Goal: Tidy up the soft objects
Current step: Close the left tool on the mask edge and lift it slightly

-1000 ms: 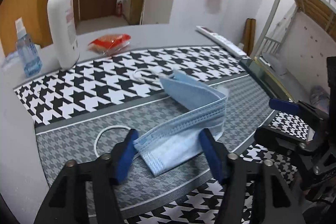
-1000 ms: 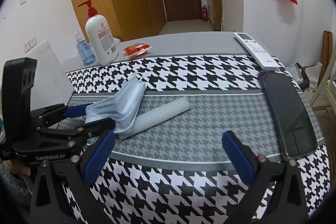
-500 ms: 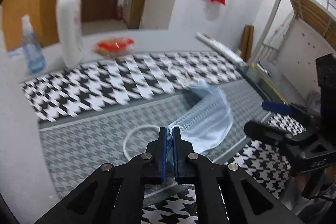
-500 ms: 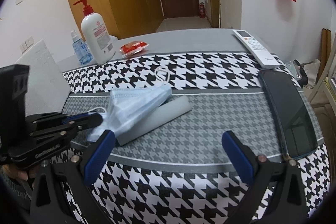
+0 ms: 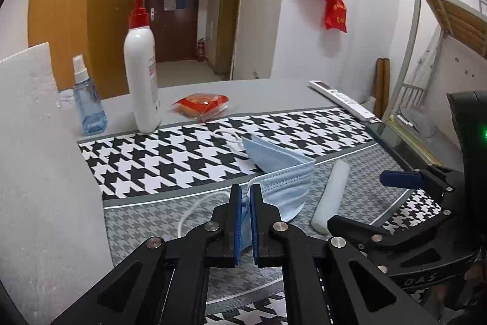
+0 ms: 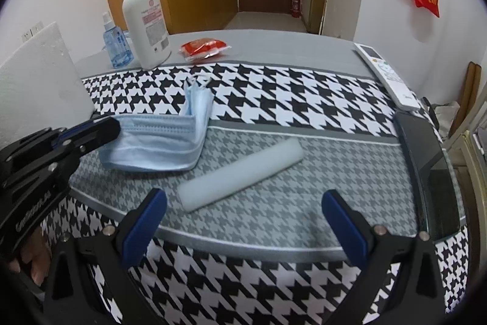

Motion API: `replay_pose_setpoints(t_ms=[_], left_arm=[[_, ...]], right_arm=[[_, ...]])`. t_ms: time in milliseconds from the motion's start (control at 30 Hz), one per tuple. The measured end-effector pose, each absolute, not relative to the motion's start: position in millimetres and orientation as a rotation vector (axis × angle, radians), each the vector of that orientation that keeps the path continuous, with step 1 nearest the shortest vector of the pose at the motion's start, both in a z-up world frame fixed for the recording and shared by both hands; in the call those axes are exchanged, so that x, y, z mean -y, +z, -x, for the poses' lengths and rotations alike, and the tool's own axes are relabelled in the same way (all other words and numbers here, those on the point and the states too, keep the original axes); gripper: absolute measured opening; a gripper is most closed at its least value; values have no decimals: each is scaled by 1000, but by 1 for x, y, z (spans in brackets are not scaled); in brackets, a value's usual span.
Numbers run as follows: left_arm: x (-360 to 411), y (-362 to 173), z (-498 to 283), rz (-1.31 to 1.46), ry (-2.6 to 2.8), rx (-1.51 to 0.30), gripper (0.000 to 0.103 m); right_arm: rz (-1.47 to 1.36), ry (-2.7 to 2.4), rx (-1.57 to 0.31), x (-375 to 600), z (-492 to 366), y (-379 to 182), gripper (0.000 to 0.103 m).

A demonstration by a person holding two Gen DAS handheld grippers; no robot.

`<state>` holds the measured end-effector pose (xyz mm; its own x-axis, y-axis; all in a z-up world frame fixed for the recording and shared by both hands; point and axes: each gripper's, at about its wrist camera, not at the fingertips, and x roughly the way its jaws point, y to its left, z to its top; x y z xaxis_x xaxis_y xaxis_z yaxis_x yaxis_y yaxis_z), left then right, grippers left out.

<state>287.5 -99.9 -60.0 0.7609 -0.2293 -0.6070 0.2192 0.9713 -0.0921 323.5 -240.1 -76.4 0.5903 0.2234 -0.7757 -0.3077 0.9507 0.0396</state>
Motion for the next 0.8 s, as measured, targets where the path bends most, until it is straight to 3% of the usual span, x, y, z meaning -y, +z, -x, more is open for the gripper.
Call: replay_pose_setpoints(t_ms=[67,133,233,800], left_arm=[[99,-62,-289,13,-232,-677,15],[98,-62,-290,21,-229,-682,34],[97,-63,-290,33,-225,-683,44],[98,-66,-293,42,-227,-706,50]], right_arm=[[129,299,-896,233,-326,-78,103],[153,273,-906,228,-329,-81,103],[162,256,-926,223,-332,-85,103],[146,135,-941,257,-318,-85,103]])
